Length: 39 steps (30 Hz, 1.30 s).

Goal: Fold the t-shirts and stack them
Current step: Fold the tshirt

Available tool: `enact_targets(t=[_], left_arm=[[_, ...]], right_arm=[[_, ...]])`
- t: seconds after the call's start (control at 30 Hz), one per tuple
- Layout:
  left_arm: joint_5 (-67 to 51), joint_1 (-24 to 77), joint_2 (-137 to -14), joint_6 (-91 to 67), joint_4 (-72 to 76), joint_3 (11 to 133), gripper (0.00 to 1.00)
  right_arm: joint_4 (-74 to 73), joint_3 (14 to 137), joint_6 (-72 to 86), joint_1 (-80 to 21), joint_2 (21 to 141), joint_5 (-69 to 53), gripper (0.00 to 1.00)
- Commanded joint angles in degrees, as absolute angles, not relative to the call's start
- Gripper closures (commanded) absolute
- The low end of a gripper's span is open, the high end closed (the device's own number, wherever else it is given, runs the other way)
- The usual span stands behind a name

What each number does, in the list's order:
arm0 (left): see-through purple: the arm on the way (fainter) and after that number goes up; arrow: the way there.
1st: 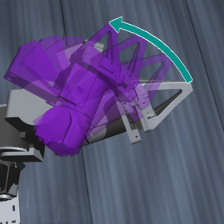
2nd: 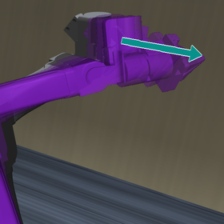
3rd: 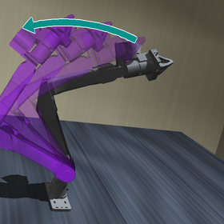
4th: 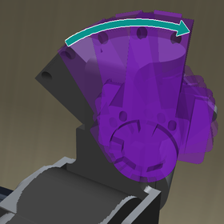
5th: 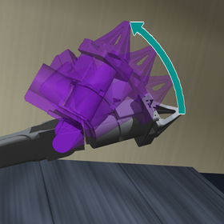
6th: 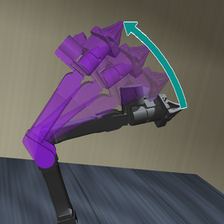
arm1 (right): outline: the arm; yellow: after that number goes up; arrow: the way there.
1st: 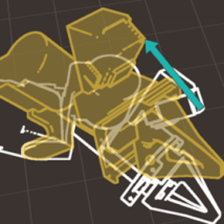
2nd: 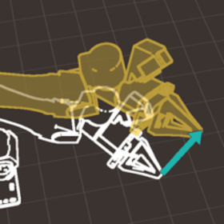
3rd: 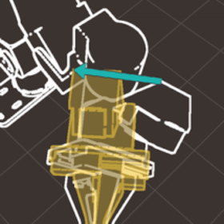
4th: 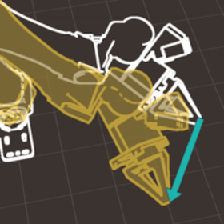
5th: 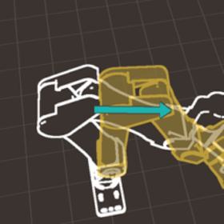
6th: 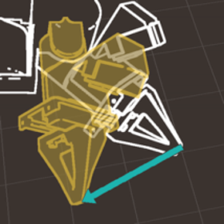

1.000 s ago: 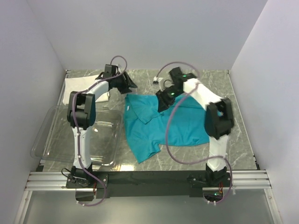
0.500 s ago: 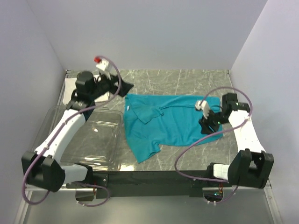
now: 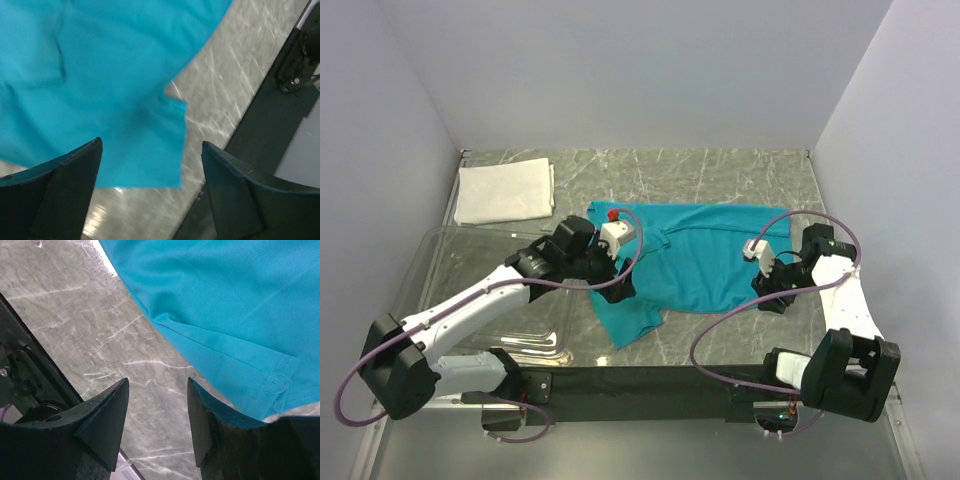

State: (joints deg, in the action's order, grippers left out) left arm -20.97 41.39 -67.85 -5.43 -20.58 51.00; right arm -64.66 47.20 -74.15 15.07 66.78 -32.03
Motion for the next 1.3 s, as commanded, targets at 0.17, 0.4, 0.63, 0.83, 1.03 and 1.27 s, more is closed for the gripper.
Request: enact_targets(t=[0.17,0.4,0.63,0.83,1.03,1.27], left_arm=[[-13.0,54.4,-68.1,-28.4,-27.6,46.9,0.22],[-5.3,57.1,-68.4,-50.9,-33.4,42.9,0.24],[-4.8,57.0,-69.3,-65.0,-36.3,40.9,0.25],[-3.8,57.0,-76.5,-69.0,-32.6,42.2,0.34],[-0.2,57.1,-85.4,-71.2,-34.9,46.1,0.49],[2.3,57.2,-90.3,-70.1,-35.3,49.0,0.76]], right_arm=[[-62.3,45.2,-71.6,15.8,67.5,-34.6,0.44],[-58.5,44.6,-67.2,16.0,68.7,-34.5,0.44],[-56.2,44.1,-65.4,16.0,69.8,-36.0,0.45],[-56.8,45.4,-65.5,16.0,70.6,-37.7,0.45],[-58.1,45.6,-66.2,16.2,68.7,-38.5,0.45],[-58.2,44.4,-66.6,16.3,67.9,-37.7,0.45]])
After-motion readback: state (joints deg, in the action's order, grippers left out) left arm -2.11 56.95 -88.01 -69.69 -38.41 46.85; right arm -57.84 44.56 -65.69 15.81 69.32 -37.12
